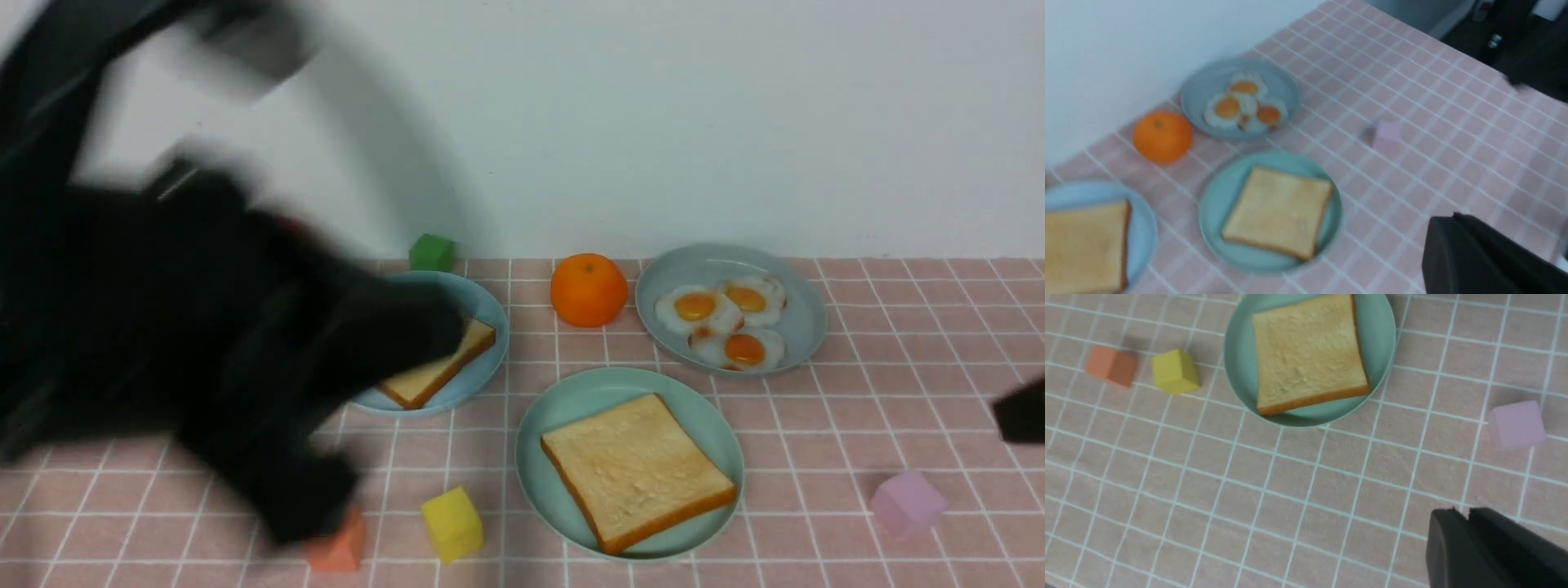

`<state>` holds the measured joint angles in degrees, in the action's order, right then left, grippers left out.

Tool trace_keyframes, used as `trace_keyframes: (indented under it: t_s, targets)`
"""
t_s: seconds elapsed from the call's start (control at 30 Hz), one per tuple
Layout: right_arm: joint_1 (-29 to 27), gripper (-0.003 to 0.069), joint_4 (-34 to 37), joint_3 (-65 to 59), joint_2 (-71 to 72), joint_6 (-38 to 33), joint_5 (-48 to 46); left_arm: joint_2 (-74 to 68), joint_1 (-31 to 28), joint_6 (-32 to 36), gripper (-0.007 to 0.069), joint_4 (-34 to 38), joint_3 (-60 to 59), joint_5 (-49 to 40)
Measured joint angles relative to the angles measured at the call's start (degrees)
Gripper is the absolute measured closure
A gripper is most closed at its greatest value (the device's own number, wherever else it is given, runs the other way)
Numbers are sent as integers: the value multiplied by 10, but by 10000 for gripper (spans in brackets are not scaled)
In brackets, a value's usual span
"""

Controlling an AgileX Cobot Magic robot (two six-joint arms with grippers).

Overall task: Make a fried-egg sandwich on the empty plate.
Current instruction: Use the right arm to grab a fried egg

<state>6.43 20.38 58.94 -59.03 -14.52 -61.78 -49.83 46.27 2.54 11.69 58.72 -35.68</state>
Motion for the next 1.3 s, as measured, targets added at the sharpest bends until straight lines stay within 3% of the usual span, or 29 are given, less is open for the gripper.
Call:
trace_keyframes:
  t_s: [0.17, 0.3, 0.4, 0.57, 0.73, 0.83, 1.07, 1.3]
  targets:
    - [60, 559, -37, 83, -124, -2, 54, 226, 0, -11, 613, 12, -179, 50]
    - [89, 552, -83, 140, -221, 5, 62, 310, 0, -44, 613, 3, -237, 69]
    - [93, 548, -113, 172, -261, 15, 64, 328, 0, -55, 613, -5, -247, 65]
    - [90, 515, -150, 228, -337, 90, 80, 333, 0, -62, 613, -9, -252, 52]
    - [69, 422, -143, 268, -417, 204, 94, 333, 0, -62, 613, -9, -252, 62]
    - [42, 315, -119, 301, -489, 266, 105, 333, 0, -63, 613, -7, -252, 65]
    - [7, 216, -5, 369, -595, 279, 144, 333, 0, -64, 613, -4, -252, 65]
    - [-1, 209, 40, 401, -655, 279, 155, 333, 0, -64, 613, -3, -252, 62]
